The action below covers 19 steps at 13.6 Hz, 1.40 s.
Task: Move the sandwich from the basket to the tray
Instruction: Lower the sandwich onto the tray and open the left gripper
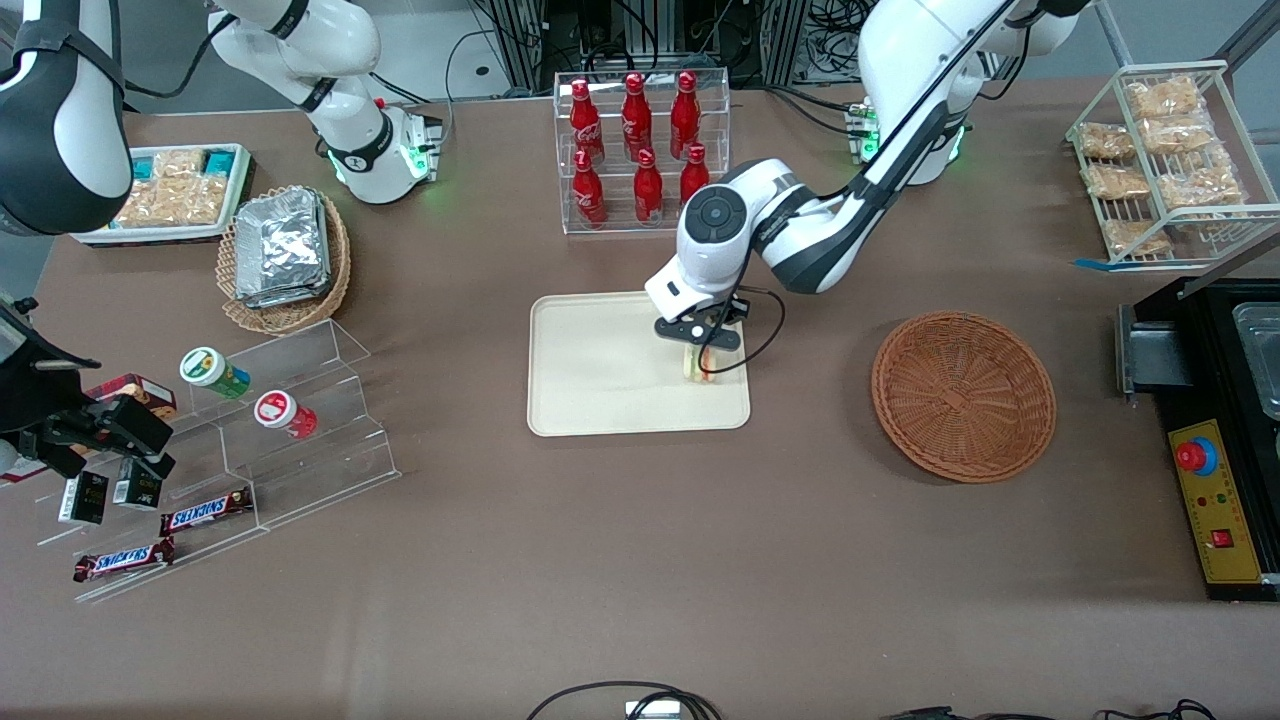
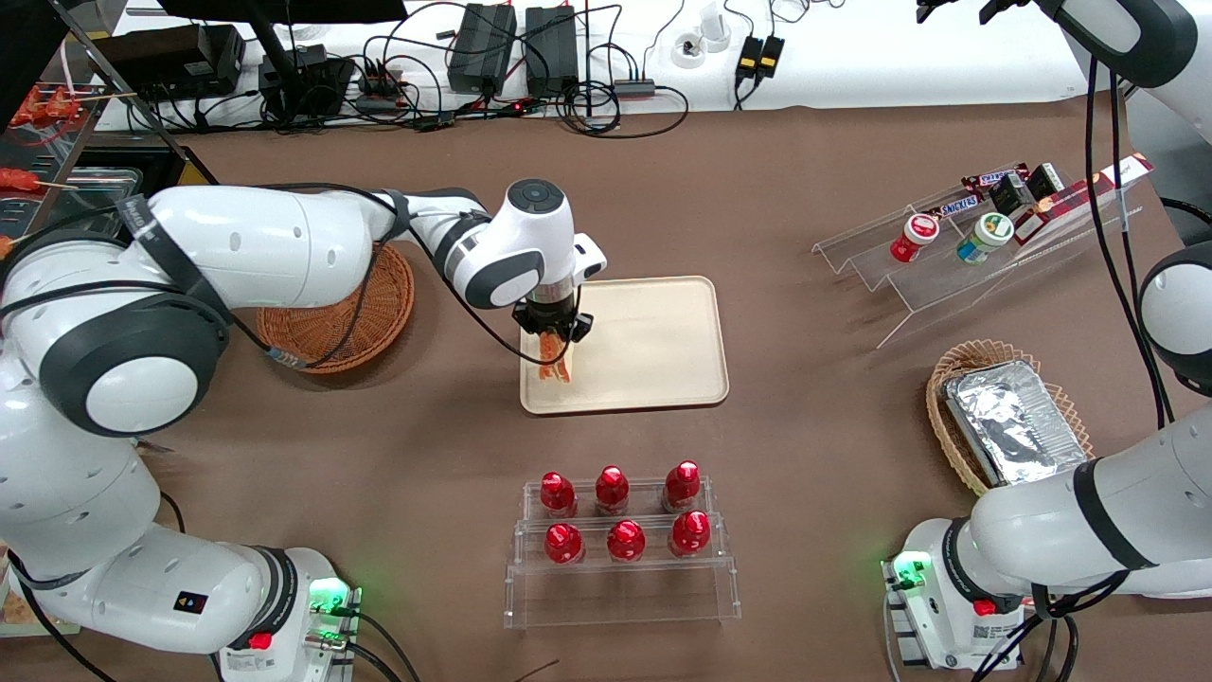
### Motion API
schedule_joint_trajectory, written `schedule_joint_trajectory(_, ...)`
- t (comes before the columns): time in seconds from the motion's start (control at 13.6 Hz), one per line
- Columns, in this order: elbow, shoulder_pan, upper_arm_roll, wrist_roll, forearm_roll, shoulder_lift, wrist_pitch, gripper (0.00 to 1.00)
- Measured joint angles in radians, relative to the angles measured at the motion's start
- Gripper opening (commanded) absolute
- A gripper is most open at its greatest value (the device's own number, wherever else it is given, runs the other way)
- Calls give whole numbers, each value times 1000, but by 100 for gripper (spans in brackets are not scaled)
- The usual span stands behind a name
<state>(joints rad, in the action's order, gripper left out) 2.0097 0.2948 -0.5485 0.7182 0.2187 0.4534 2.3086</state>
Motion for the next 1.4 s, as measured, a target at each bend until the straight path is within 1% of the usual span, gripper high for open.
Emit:
schedule_joint_trajectory(0.15,-2,5,0,28,47,28,6,0)
schedule_joint_trajectory(0.22,-2,8,0,55,82,42,13,3)
schedule_joint_trajectory(0.29,-3,11,0,81,110,56,21,20)
schedule_joint_trajectory(0.37,-4,14,0,98,126,69,25,39)
schedule_joint_trajectory(0.44,-7,16,0,107,133,76,31,48)
schedule_joint_trajectory(0.51,-11,17,0,116,133,78,31,66)
schedule_joint_trajectory(0.66,-18,17,0,148,134,79,31,81)
schedule_joint_trajectory(0.74,-21,17,0,159,134,79,31,85)
schedule_joint_trajectory(0.81,-26,17,1,167,134,80,30,95)
schedule_joint_trajectory(0.88,-34,17,1,177,134,80,27,99)
schedule_joint_trajectory(1.1,-96,16,2,231,134,80,-49,99)
schedule_joint_trajectory(1.4,-201,12,5,253,125,80,-146,99)
